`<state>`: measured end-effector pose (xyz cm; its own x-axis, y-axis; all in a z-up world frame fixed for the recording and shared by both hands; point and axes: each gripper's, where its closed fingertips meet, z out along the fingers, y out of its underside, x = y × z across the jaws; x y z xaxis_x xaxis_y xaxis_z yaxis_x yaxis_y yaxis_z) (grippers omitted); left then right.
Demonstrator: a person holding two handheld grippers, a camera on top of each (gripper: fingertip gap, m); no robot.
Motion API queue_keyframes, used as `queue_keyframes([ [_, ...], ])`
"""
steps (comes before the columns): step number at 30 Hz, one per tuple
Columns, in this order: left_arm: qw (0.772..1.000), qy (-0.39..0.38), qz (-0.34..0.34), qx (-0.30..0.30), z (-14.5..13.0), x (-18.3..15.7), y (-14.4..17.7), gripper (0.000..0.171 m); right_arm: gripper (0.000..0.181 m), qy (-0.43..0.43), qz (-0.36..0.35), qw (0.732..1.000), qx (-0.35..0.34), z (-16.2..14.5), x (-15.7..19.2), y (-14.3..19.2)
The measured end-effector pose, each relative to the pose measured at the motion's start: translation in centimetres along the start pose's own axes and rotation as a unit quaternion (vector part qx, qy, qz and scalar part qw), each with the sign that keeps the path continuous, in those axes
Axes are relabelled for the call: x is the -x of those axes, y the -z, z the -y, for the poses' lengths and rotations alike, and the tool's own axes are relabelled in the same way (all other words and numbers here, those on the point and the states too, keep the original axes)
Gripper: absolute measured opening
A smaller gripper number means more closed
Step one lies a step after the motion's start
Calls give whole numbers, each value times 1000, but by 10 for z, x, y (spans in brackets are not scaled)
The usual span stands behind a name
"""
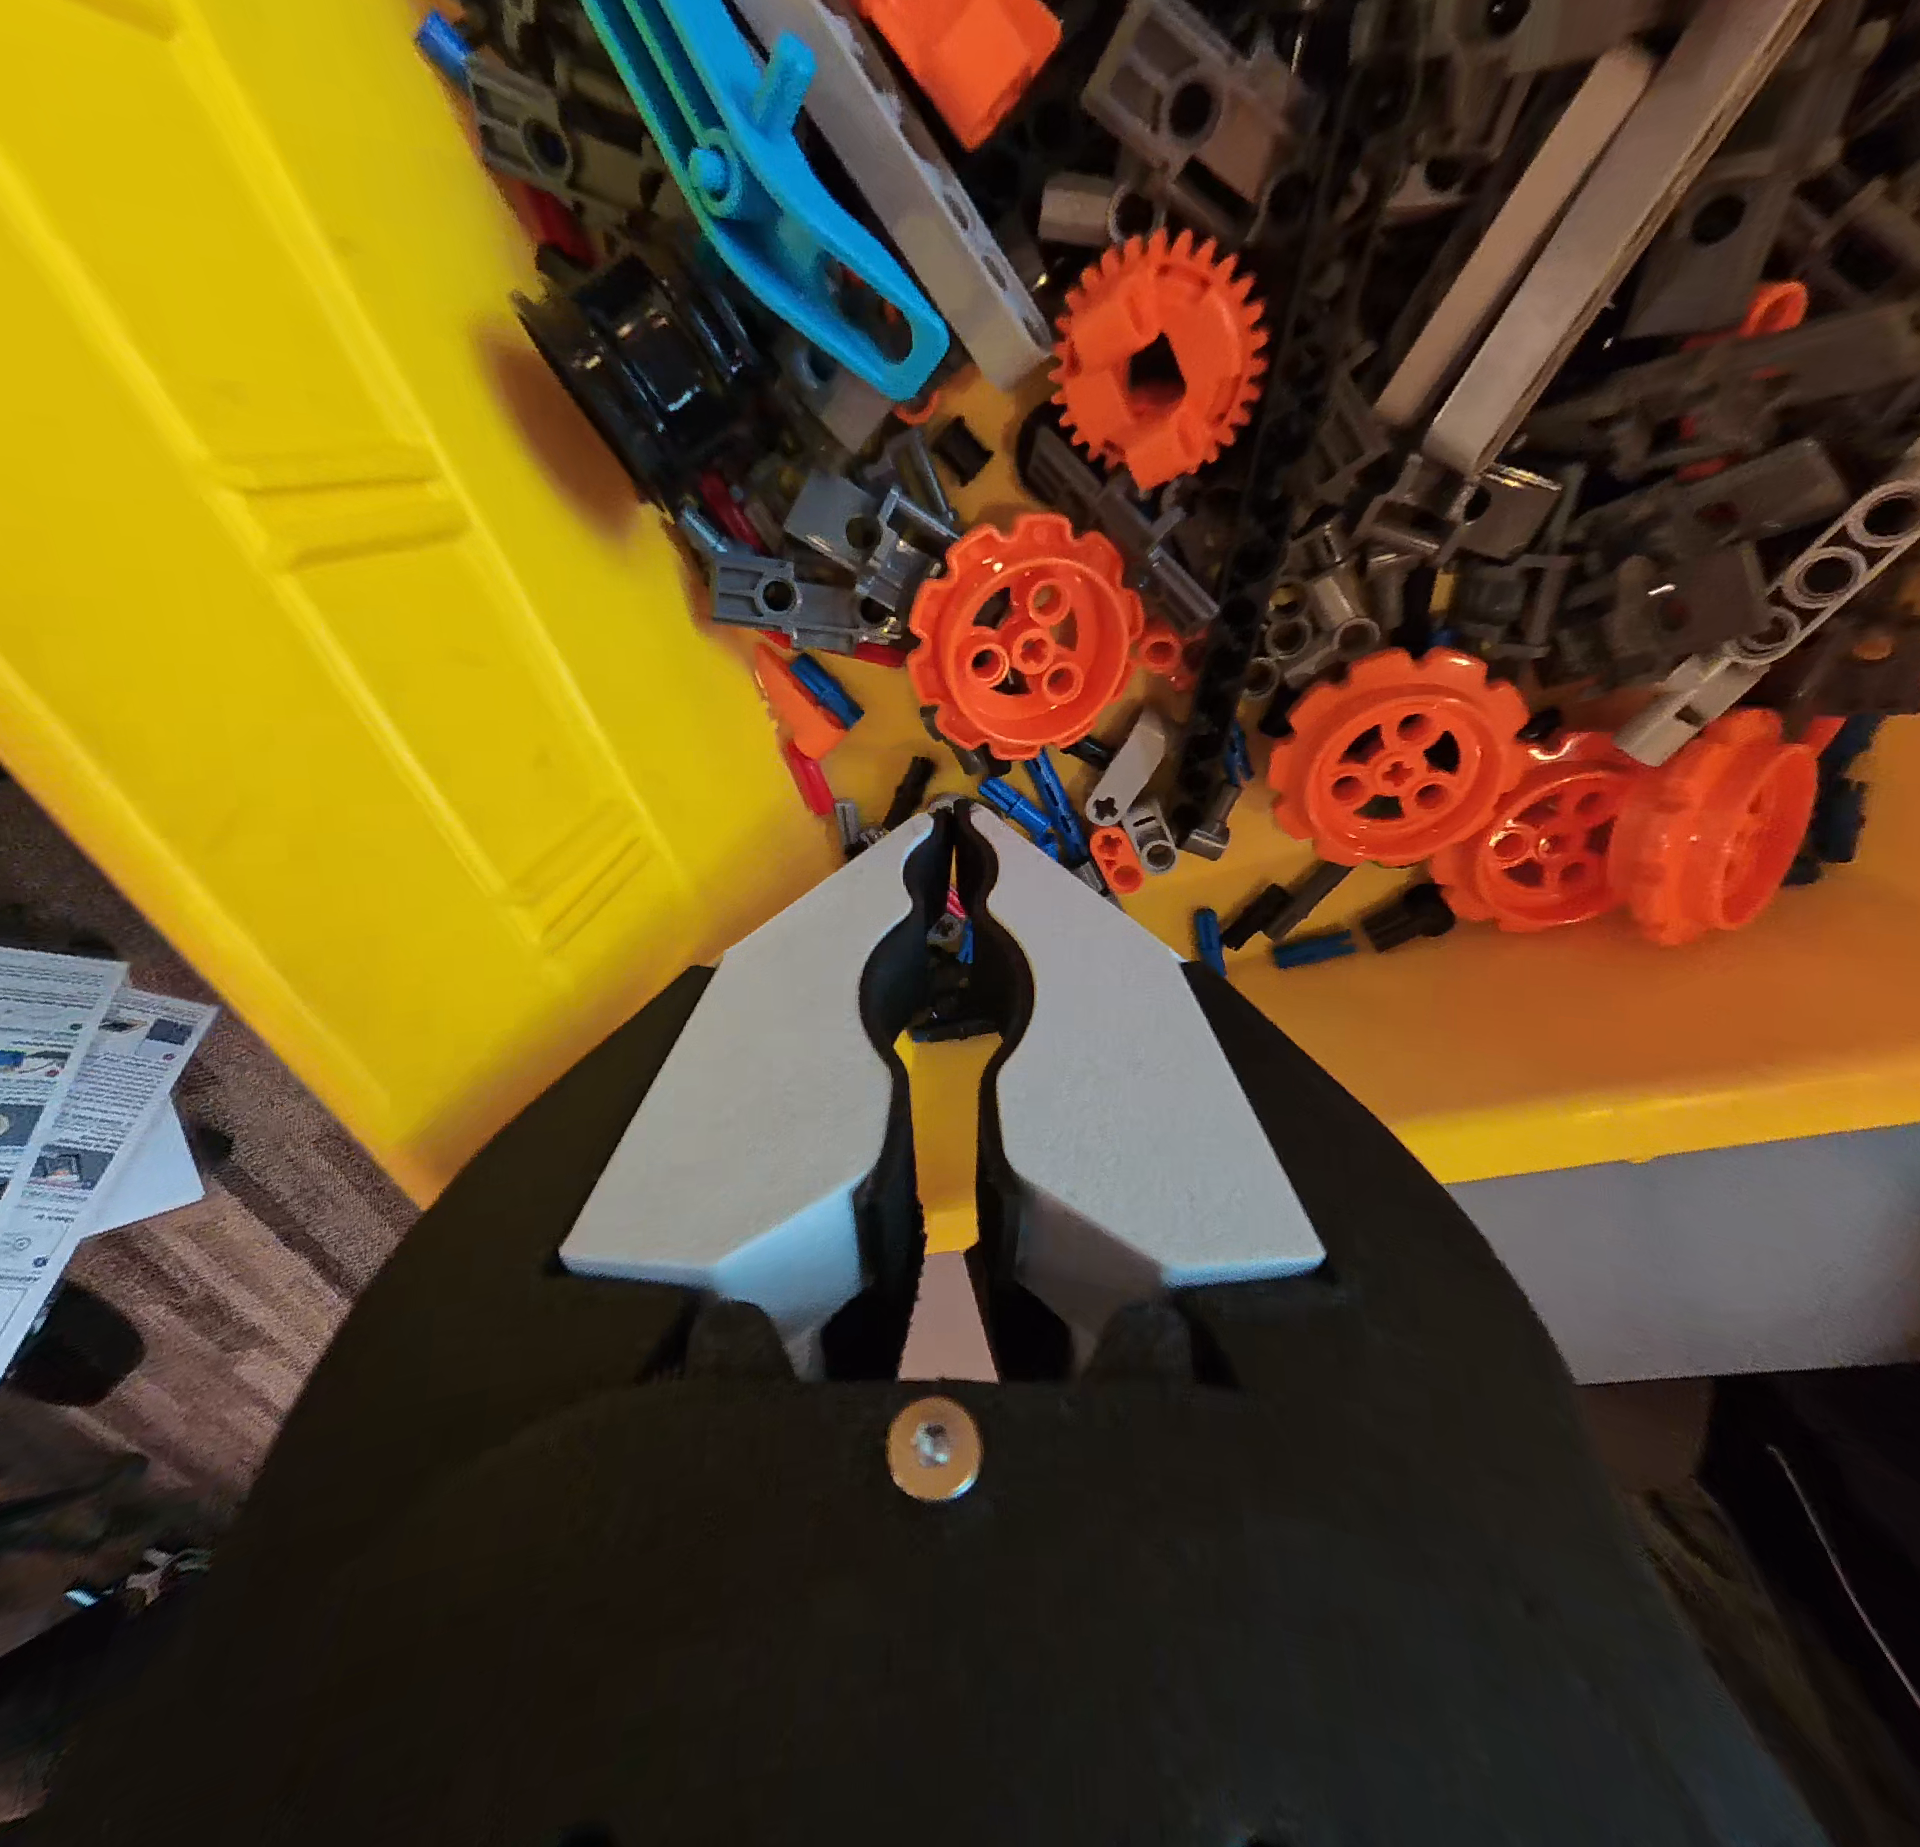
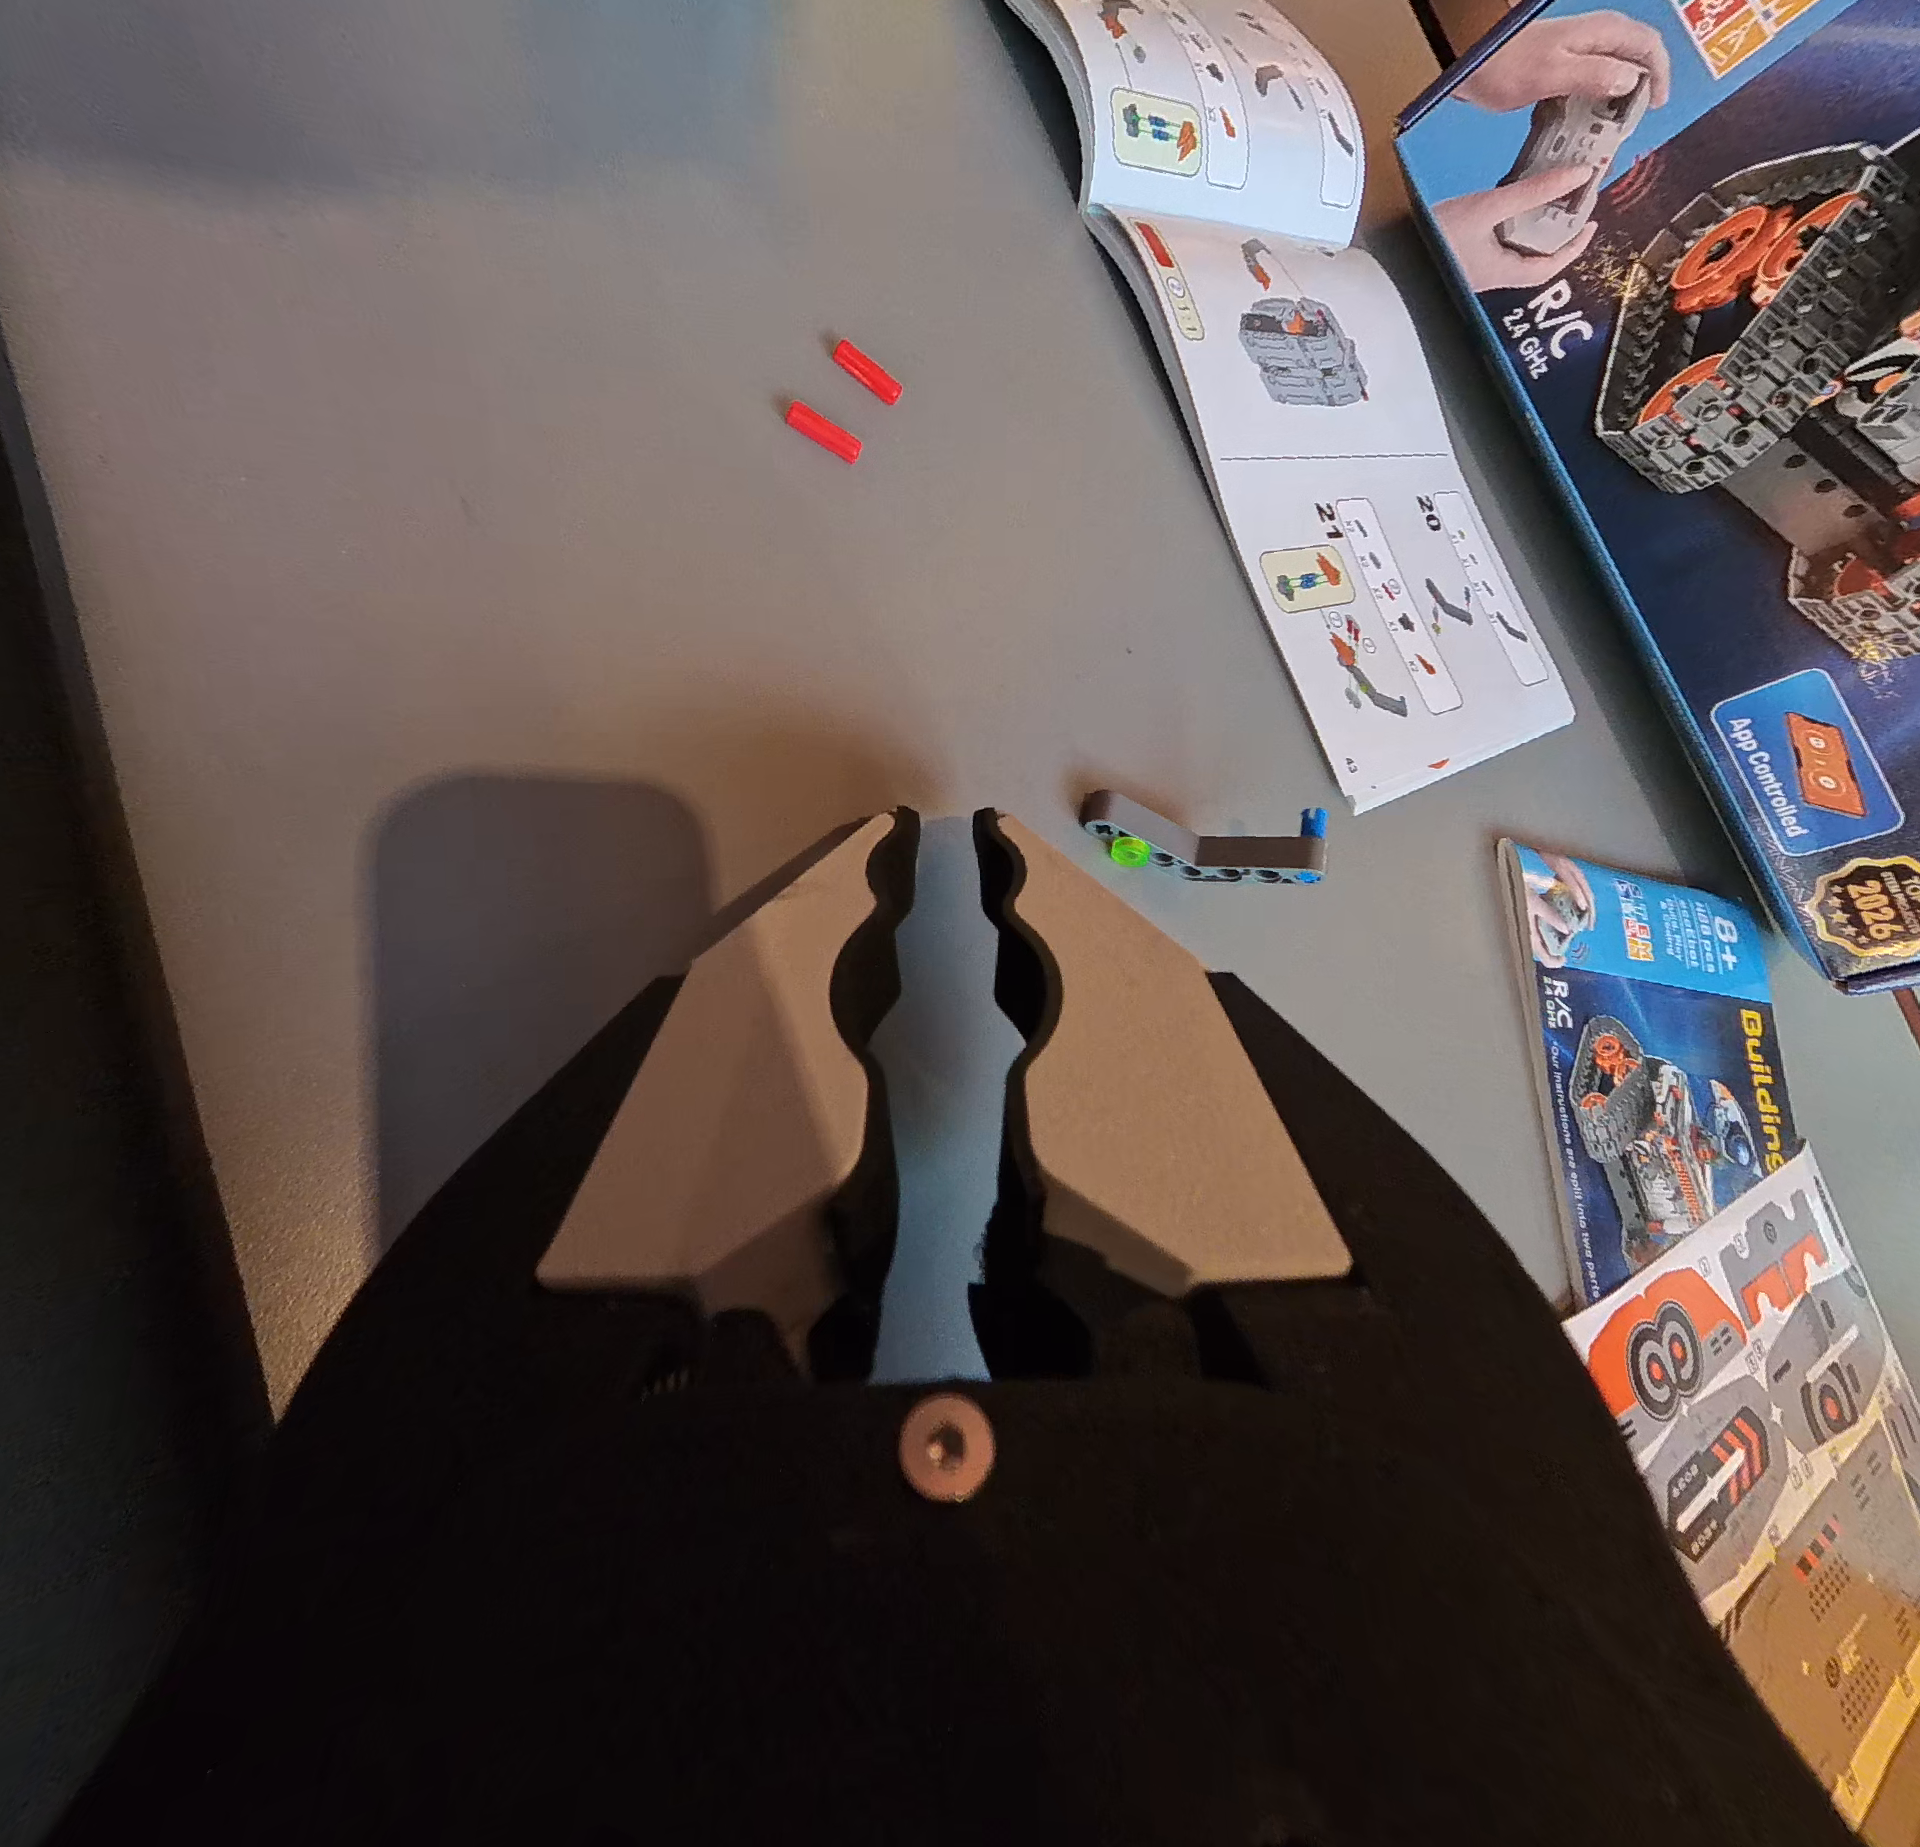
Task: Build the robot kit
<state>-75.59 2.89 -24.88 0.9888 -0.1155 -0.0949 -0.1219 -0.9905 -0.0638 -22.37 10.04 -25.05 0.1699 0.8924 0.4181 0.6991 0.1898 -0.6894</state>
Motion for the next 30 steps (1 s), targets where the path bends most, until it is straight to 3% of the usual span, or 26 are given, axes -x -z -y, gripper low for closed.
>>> queue_keyframes([
  [3,1000,3,7,3,-1,-1,1,8,11,0,0,1000,0,0,0,0],
  [7,997,66,28,23,-5,3,-1,9,11,0,0,1000,0,0,0,0],
  [10,993,118,5,16,-2,0,-1,12,10,1,0,1000,0,0,0,0],
  [13,985,168,-20,17,-3,0,-1,3,10,3,-1,1000,1,0,0,0],
  [15,982,186,-42,5,2,-4,1,8,10,3,0,1000,0,0,0,0],
  [21,983,178,6,36,-6,2,-4,14,10,4,2,1000,0,1,1,0],
  [26,980,197,-17,20,0,0,-7,1,10,3,4,1000,-1,1,2,0],
  [30,981,193,-15,28,-1,0,-7,2,10,4,4,1000,-1,1,2,0],
])
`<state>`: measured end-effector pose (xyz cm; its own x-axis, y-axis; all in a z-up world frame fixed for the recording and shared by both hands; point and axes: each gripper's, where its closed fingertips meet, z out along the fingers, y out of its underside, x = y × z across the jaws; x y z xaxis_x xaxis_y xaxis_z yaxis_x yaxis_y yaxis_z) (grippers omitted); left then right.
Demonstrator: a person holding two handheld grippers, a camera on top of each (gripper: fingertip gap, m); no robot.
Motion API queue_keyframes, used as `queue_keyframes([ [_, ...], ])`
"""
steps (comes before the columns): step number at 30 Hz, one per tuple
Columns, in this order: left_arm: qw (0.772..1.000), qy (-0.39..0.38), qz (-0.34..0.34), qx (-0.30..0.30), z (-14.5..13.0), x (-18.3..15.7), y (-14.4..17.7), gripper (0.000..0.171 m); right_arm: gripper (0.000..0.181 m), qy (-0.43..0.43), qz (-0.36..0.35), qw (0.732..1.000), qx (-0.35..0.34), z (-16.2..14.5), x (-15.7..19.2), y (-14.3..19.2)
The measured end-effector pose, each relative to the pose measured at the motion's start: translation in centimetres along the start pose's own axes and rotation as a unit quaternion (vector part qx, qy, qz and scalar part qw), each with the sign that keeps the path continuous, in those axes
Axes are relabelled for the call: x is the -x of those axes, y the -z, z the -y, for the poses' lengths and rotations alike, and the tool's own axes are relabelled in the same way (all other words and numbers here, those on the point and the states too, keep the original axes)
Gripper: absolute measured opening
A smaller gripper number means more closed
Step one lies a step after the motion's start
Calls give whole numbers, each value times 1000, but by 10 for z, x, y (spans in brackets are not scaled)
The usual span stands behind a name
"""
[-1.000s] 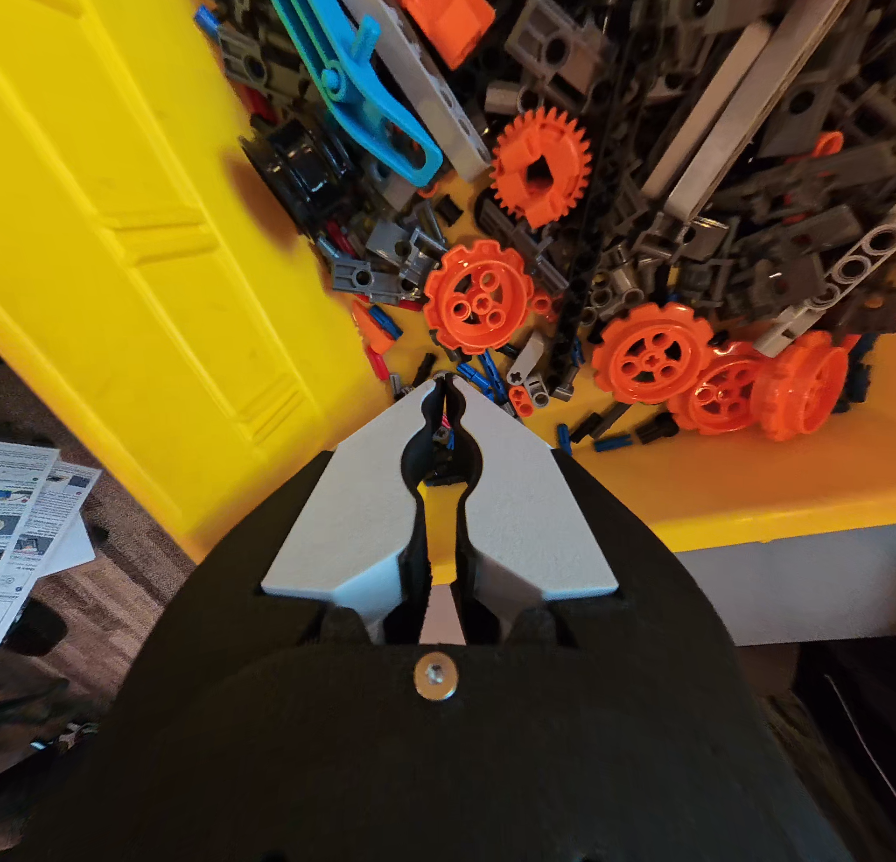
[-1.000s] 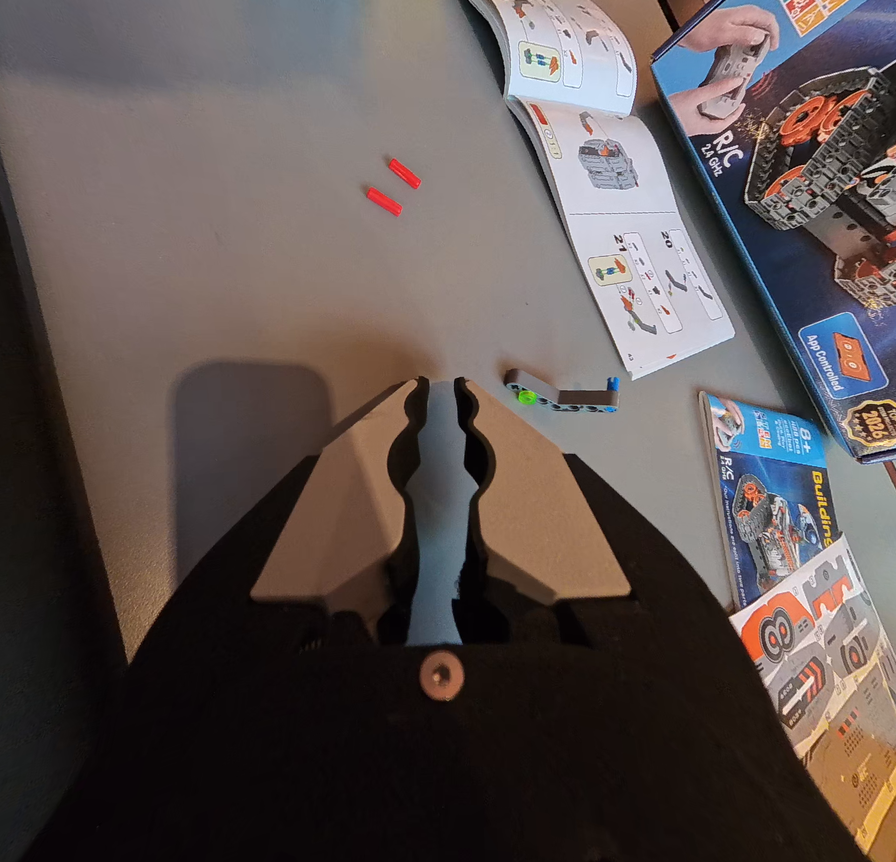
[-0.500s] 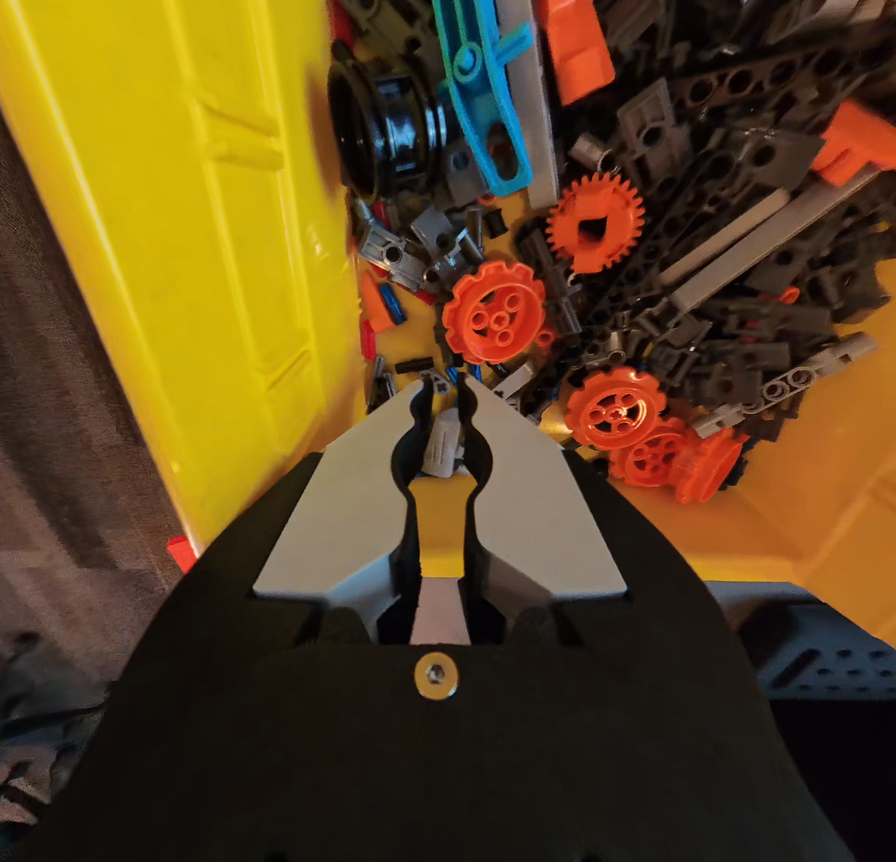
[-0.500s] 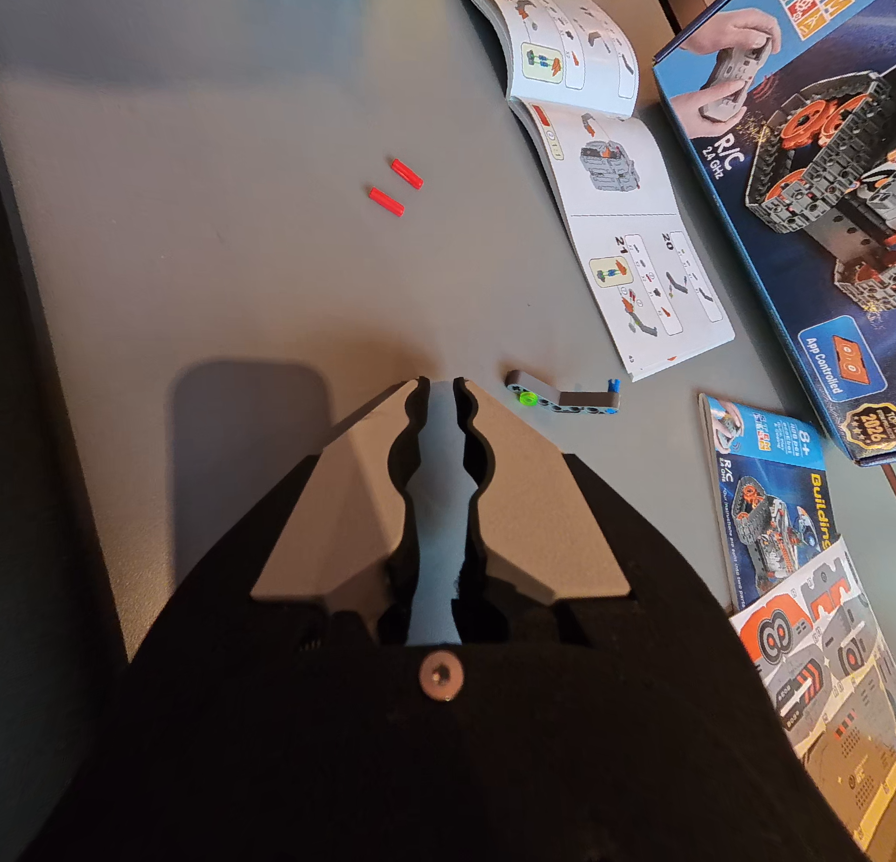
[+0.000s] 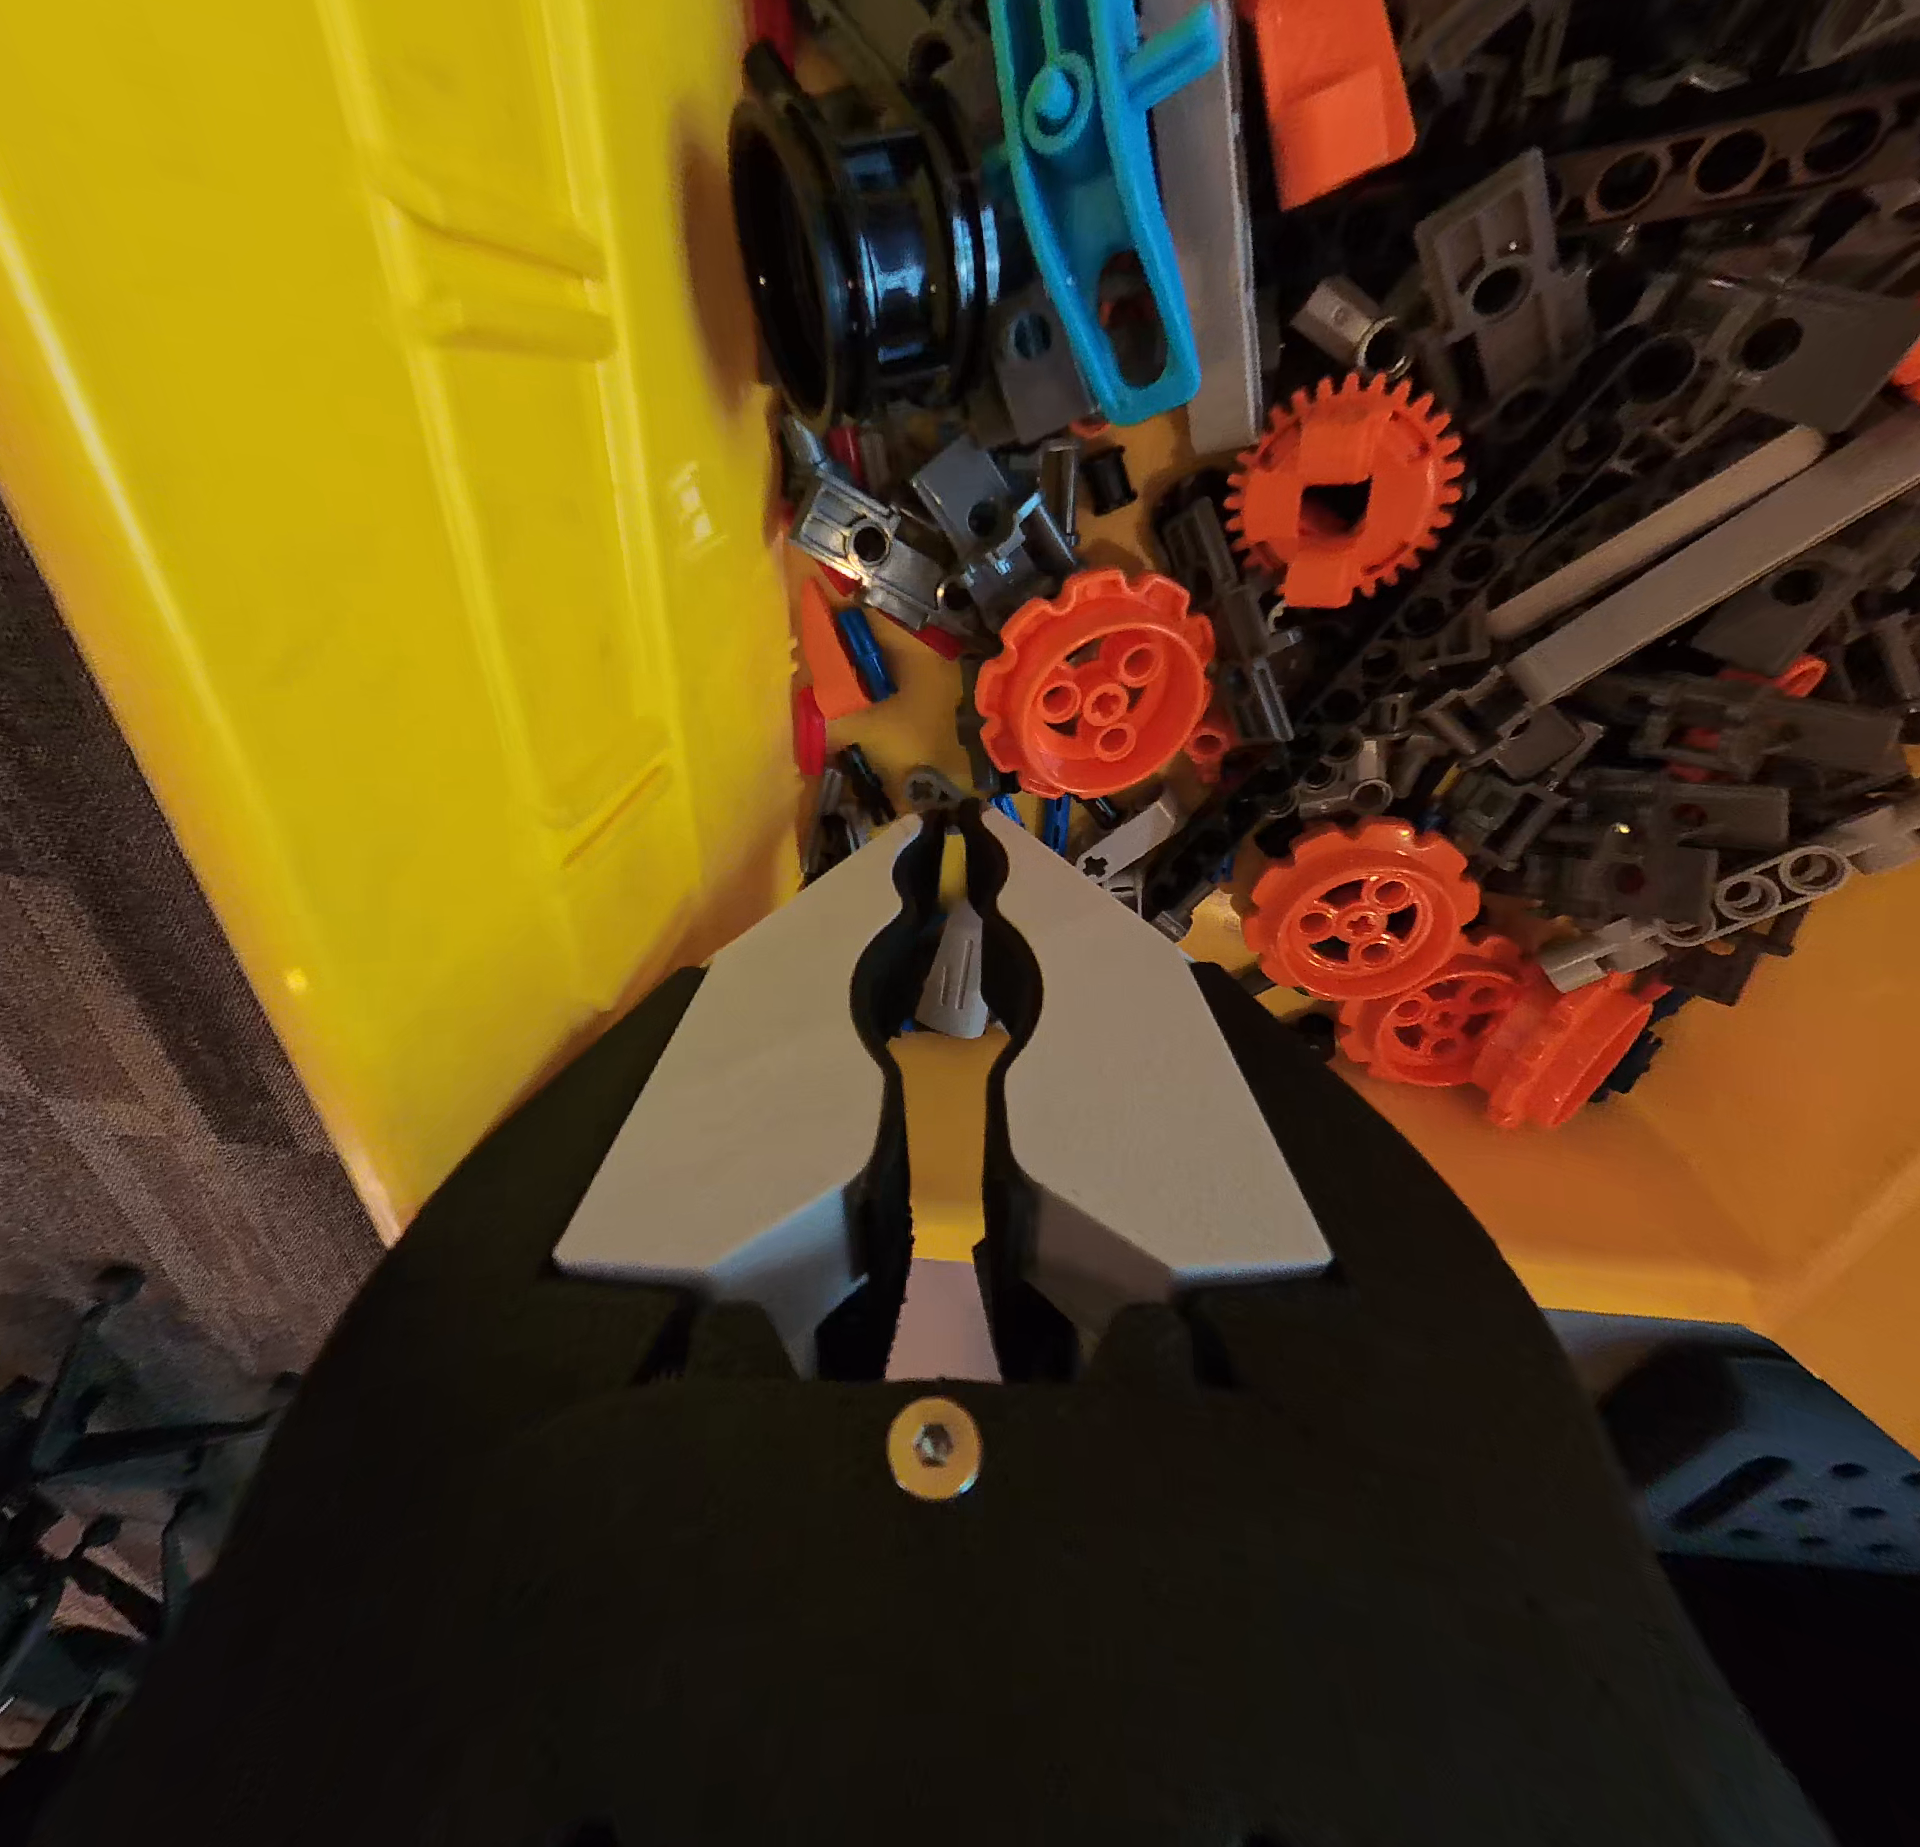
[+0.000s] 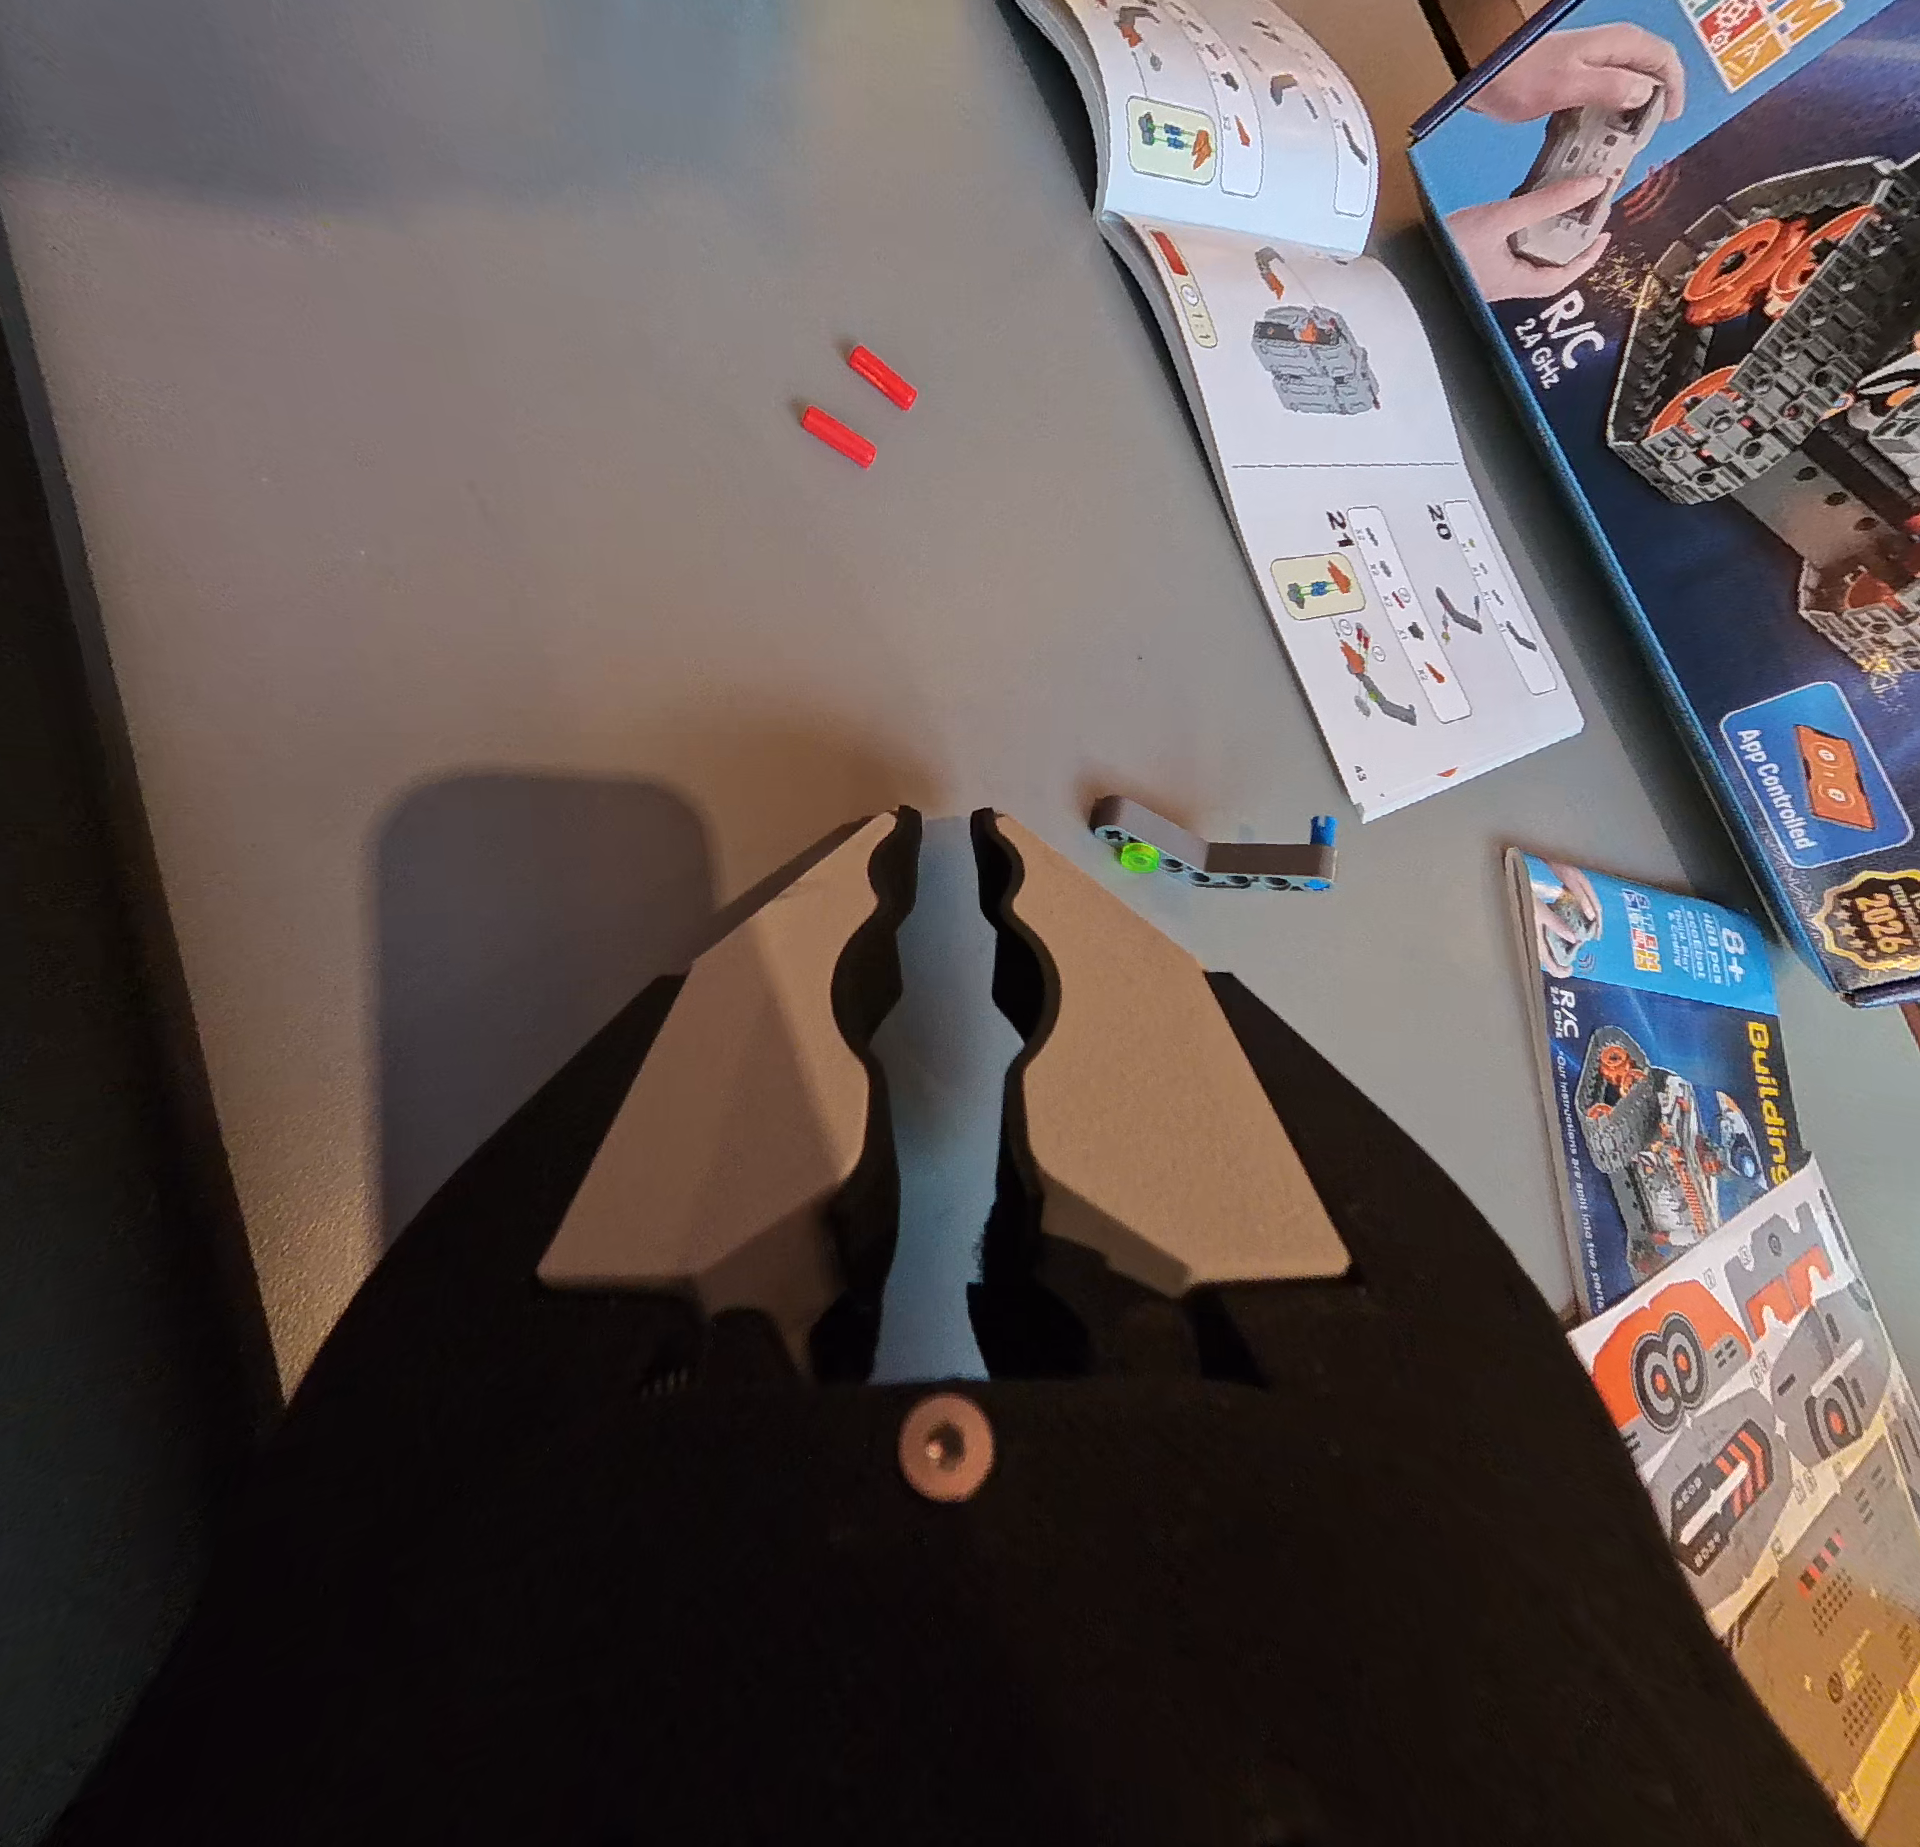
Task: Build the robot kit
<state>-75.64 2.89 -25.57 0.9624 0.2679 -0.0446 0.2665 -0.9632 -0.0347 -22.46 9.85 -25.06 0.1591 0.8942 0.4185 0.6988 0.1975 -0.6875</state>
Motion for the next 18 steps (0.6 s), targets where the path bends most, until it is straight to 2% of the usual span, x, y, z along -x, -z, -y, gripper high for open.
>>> queue_keyframes([
  [13,1000,5,16,0,0,2,-1,11,10,0,1,1000,-1,0,0,0],
  [18,1000,-2,14,6,-3,2,-4,9,9,0,2,1000,-1,0,1,0],
])
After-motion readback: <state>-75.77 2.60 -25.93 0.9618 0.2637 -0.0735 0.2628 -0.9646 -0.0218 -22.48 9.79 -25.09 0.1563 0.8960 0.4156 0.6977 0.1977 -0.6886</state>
